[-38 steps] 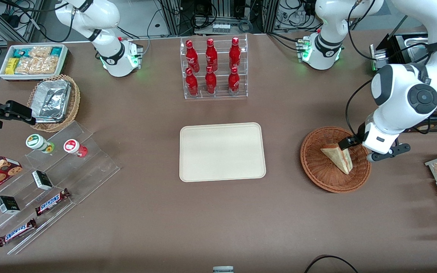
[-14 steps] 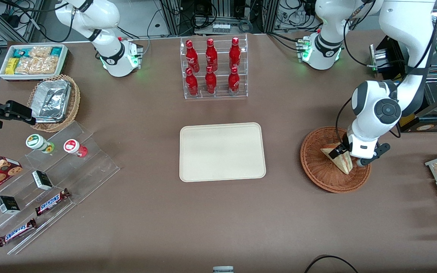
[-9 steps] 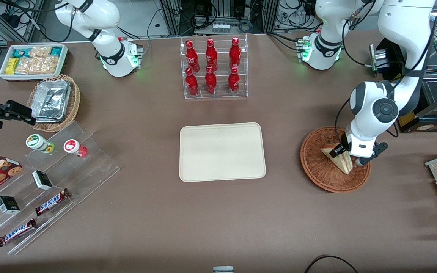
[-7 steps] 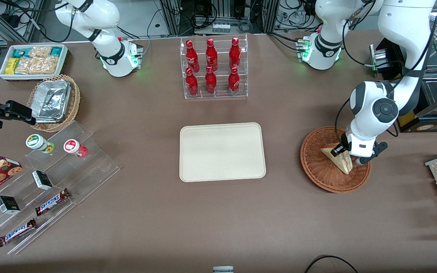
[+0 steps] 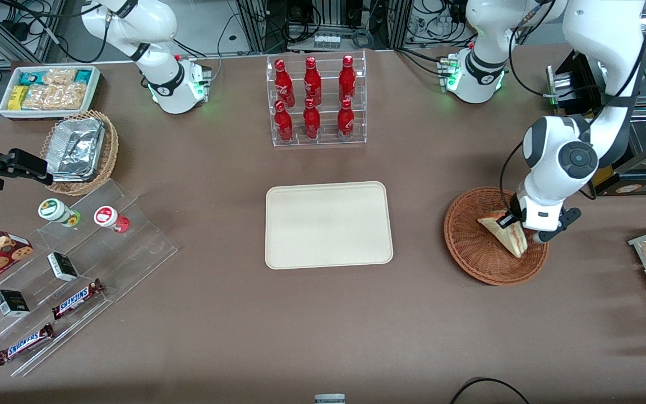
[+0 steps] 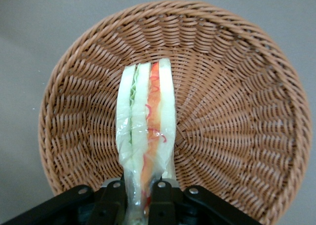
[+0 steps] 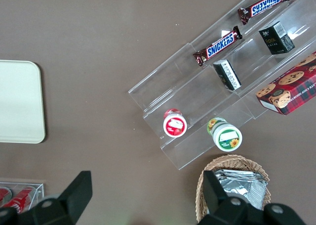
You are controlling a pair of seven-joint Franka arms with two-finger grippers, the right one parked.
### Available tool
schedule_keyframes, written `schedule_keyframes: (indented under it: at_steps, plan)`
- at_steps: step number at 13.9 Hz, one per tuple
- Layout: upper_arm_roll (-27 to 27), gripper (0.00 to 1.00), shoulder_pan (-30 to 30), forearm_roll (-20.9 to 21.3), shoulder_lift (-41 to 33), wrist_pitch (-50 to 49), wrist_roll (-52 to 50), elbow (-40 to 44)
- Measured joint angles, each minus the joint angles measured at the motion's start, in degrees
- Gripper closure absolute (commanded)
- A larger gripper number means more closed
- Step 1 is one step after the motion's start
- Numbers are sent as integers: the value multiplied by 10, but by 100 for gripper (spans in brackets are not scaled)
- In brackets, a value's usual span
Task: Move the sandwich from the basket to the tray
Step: 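Lift the sandwich out of the basket with the left gripper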
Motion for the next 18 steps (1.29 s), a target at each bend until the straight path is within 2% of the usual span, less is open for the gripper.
schedule_keyframes:
  at_steps: [3, 7, 13, 18]
  plan:
    - [-30, 100, -3, 0, -14, -83, 3, 48]
    - [-102, 100, -5, 0, -14, -192, 3, 132]
    - [-203, 100, -27, -20, 25, -200, -2, 175]
    - [-210, 100, -115, -21, 94, -200, -4, 233]
